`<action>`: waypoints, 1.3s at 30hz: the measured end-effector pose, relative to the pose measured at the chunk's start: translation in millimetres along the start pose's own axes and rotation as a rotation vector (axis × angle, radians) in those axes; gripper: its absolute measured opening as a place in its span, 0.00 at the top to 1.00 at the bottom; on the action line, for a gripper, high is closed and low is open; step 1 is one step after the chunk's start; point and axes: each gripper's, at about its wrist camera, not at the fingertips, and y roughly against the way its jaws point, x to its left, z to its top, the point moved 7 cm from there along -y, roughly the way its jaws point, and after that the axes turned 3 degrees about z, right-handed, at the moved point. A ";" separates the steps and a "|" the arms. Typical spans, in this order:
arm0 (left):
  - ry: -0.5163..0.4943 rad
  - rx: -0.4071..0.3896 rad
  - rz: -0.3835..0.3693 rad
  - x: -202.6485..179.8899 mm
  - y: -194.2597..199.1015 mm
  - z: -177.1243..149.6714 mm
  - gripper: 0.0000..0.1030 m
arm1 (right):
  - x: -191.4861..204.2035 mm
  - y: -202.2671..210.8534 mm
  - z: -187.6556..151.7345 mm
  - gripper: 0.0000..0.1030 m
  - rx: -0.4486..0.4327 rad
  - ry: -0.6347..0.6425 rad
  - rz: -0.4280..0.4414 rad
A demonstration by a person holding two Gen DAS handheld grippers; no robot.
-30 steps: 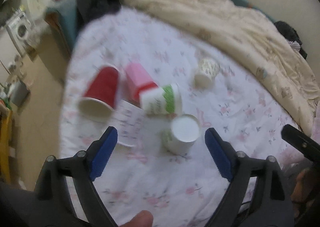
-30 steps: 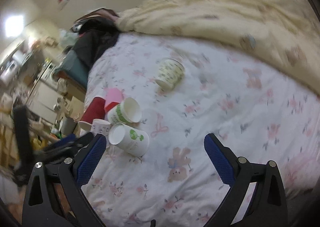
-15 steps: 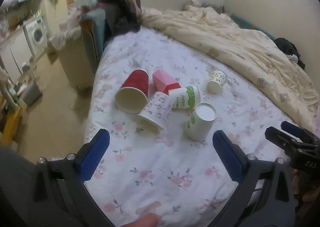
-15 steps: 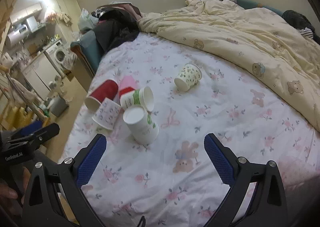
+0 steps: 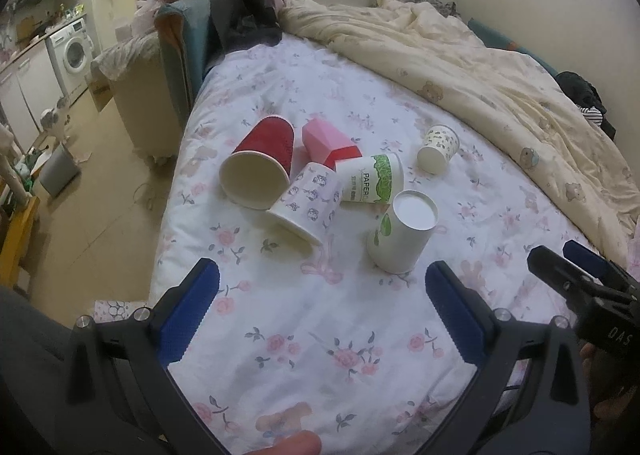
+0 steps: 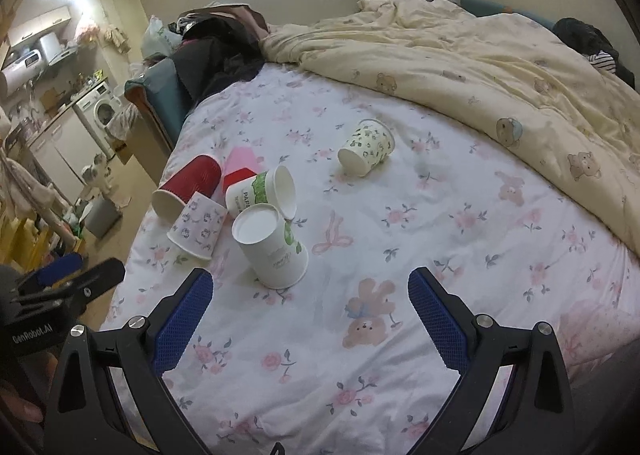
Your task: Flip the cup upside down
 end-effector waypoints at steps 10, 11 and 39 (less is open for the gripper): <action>0.008 -0.006 0.023 3.0 -0.6 2.0 0.01 | 4.2 0.8 0.7 0.02 -0.001 0.006 0.009; 0.009 -0.003 0.022 3.4 -1.0 1.9 0.01 | 4.7 1.0 0.8 0.02 -0.002 0.007 0.009; 0.017 -0.002 0.016 3.2 -2.8 3.7 0.01 | 6.1 -0.2 -0.4 0.03 0.003 0.010 0.010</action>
